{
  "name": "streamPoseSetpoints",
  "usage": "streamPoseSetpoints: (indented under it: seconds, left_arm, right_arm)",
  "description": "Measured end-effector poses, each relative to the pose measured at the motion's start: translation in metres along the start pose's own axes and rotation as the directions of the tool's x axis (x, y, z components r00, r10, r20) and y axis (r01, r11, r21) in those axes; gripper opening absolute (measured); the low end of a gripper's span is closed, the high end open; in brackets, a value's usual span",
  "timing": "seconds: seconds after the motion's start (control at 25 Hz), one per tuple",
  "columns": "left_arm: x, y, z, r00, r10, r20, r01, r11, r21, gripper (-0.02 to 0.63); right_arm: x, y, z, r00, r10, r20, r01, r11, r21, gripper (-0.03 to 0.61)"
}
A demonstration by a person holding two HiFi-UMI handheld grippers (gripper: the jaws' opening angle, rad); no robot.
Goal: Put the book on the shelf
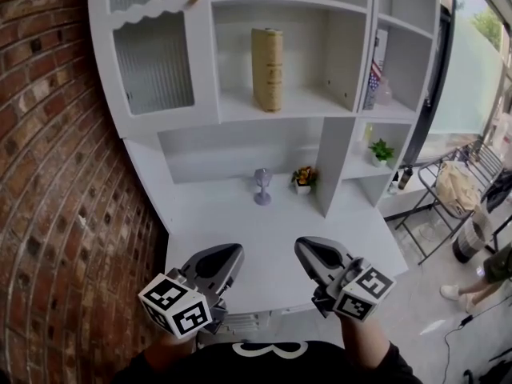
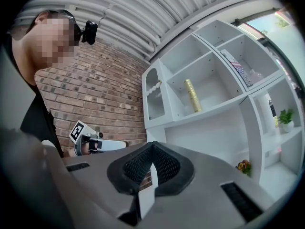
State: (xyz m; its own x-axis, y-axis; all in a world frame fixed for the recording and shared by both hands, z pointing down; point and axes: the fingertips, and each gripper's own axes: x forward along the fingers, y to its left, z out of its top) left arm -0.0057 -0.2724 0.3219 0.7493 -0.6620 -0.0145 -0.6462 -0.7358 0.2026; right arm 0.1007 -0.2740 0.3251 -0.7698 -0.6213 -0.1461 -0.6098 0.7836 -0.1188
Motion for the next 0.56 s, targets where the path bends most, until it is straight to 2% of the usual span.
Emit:
streamPoseSetpoints:
  seconds: [0.24, 0.56]
  left_arm:
    - [0.0046, 0.0012, -0.0033, 1.0, -0.008, -0.006, 0.008, 1.0, -0.002, 0.0]
    - [0.008, 0.0091, -0.0013, 1.0, -0.004, -0.008, 0.004, 1.0, -0.007, 0.0]
  right_arm:
    - [-0.0042, -0.0058, -0.0035, 0.999, -0.027, -0.017, 0.027, 1.0, -0.01, 0.011]
    - [0.0018, -0.0085, -0.0055, 1.0, -0.015, -0.024, 0.015, 1.0, 0.009, 0.01]
